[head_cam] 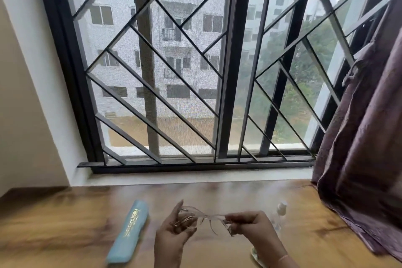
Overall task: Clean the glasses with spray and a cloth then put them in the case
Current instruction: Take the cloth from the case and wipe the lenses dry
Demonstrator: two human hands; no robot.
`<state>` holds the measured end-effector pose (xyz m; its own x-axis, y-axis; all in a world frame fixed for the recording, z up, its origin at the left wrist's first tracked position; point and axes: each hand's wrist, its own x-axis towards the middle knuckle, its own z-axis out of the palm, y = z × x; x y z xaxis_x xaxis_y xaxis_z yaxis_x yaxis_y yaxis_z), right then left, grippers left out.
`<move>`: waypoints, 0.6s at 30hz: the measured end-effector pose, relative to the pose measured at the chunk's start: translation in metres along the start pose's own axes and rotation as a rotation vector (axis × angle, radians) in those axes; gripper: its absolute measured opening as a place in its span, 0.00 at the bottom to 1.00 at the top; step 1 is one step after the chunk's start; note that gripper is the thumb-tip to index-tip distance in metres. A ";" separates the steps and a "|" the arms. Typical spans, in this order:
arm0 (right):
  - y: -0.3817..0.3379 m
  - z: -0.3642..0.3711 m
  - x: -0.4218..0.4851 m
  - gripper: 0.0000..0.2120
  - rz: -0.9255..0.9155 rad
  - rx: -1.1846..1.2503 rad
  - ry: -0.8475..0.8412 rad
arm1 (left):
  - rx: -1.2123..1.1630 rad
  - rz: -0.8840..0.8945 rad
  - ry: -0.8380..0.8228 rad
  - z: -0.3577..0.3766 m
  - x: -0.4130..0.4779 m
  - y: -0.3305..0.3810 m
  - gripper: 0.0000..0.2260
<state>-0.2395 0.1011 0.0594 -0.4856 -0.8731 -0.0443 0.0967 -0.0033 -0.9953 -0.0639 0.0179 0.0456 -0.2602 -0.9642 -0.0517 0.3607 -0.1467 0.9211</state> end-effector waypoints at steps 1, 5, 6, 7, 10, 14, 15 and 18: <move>0.003 -0.003 0.002 0.21 0.020 -0.016 -0.010 | 0.041 -0.006 -0.023 -0.007 0.001 -0.004 0.31; 0.021 -0.010 0.005 0.16 0.116 -0.082 -0.046 | 0.244 -0.113 -0.105 -0.031 0.002 -0.021 0.27; 0.027 -0.010 0.005 0.16 0.141 -0.107 -0.057 | 0.322 -0.132 -0.113 -0.036 0.004 -0.026 0.27; 0.034 -0.010 0.006 0.17 0.168 -0.131 -0.063 | 0.398 -0.159 -0.124 -0.041 0.004 -0.031 0.27; 0.050 -0.010 0.005 0.20 0.242 -0.166 -0.034 | 0.666 -0.178 -0.157 -0.049 0.003 -0.045 0.23; 0.070 -0.010 0.007 0.20 0.264 -0.201 0.041 | 1.130 0.145 -0.194 -0.060 0.002 -0.056 0.24; 0.073 -0.010 0.007 0.19 0.265 -0.201 0.054 | 1.291 0.236 -0.199 -0.058 0.001 -0.057 0.27; 0.078 -0.010 0.008 0.15 0.277 -0.215 0.069 | 1.512 0.077 -0.222 -0.050 -0.003 -0.051 0.29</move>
<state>-0.2447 0.0989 -0.0198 -0.5249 -0.7914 -0.3132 0.0512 0.3379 -0.9398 -0.0365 0.0167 -0.0202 -0.4586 -0.8868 -0.0569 -0.8070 0.3888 0.4445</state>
